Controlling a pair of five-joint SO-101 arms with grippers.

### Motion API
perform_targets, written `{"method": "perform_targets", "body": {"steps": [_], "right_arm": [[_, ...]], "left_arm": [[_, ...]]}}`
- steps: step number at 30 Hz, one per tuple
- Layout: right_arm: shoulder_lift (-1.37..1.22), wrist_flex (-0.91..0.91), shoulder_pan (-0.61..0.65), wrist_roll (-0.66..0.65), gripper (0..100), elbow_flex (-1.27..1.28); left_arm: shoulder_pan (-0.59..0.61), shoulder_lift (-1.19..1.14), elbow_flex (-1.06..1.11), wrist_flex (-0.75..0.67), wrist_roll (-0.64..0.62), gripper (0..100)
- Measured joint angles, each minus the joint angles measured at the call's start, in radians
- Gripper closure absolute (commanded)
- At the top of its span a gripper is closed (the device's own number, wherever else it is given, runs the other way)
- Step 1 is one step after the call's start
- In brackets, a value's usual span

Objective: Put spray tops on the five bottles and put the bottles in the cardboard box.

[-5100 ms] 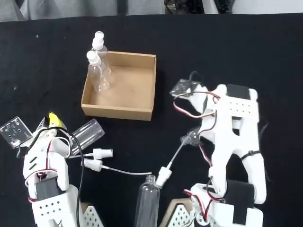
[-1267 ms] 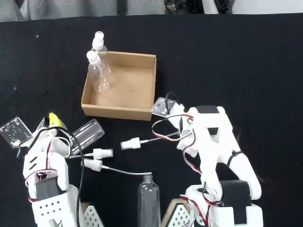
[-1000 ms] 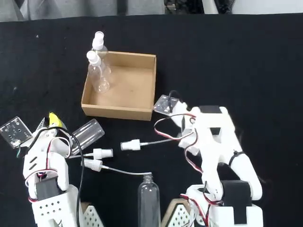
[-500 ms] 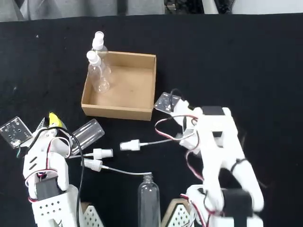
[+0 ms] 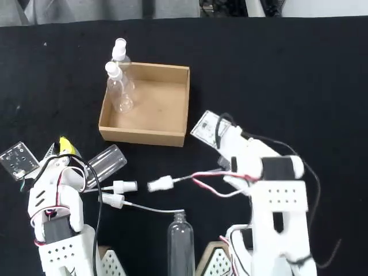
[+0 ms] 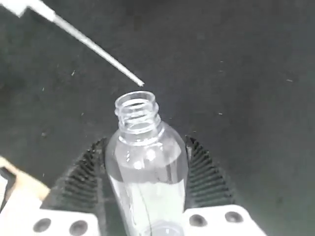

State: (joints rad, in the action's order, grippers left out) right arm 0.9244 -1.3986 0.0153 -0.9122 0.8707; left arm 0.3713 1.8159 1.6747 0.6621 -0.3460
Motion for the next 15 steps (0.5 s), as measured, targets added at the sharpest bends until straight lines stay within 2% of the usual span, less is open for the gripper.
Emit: {"method": "perform_targets", "body": {"steps": [3, 15], "right_arm": [[0.071, -0.017, 0.0, 0.038, 97.3, 0.0], [0.241, -0.025, 0.232, 0.276, 97.3, 0.0]], "left_arm": [[0.0, 0.0, 0.0, 0.0, 0.0, 93], [0.0, 0.0, 0.0, 0.0, 0.0, 93]]}}
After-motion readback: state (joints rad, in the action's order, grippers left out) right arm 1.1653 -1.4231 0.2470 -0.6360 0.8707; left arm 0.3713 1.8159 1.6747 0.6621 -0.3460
